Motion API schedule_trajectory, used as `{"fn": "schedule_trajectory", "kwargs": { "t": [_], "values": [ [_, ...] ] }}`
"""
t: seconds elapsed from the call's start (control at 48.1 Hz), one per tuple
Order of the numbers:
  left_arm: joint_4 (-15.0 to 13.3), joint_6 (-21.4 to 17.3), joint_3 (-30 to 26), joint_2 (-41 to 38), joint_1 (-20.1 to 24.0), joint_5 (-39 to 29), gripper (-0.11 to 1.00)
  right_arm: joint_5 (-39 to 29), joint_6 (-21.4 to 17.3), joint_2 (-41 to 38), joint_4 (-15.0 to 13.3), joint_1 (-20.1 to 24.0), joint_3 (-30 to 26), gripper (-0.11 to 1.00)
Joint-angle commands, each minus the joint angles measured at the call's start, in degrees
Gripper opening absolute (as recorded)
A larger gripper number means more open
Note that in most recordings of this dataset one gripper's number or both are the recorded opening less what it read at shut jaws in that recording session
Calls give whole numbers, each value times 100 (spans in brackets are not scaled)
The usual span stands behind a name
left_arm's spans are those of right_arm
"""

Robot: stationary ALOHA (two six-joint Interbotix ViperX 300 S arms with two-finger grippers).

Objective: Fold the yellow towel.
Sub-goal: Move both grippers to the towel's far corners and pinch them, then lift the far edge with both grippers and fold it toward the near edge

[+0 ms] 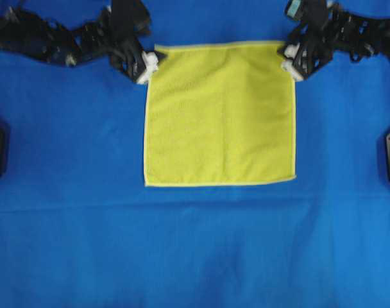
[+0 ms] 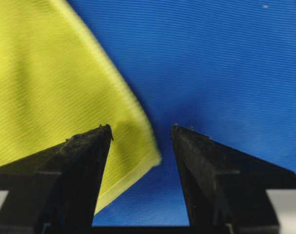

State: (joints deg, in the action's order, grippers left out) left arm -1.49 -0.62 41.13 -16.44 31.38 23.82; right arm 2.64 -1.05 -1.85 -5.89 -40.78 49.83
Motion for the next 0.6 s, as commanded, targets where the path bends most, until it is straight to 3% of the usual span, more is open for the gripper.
{"fn": "schedule_trajectory", "kwargs": {
  "t": [0.0, 0.187, 0.27, 0.374, 0.499, 0.582],
  "values": [
    [-9, 18, -149, -26, 18, 18, 83, 44, 9, -35, -26, -70, -132, 57],
    [-9, -9, -149, -88, 53, -105, 74, 79, 35, -264, -97, -79, -185, 49],
    [-9, -26, -167, -79, 53, -352, 59, 53, 35, -264, -132, -79, -158, 28],
    [-9, -35, -176, -79, 53, -519, 31, 44, 26, -229, -132, -79, -114, 3],
    [-9, -35, -149, -53, 44, -580, 4, 44, 26, -193, -132, -79, -88, 3],
    [-9, -44, -141, 35, 44, -615, 2, 44, 9, -123, -132, -79, -88, 3]
  ]
}}
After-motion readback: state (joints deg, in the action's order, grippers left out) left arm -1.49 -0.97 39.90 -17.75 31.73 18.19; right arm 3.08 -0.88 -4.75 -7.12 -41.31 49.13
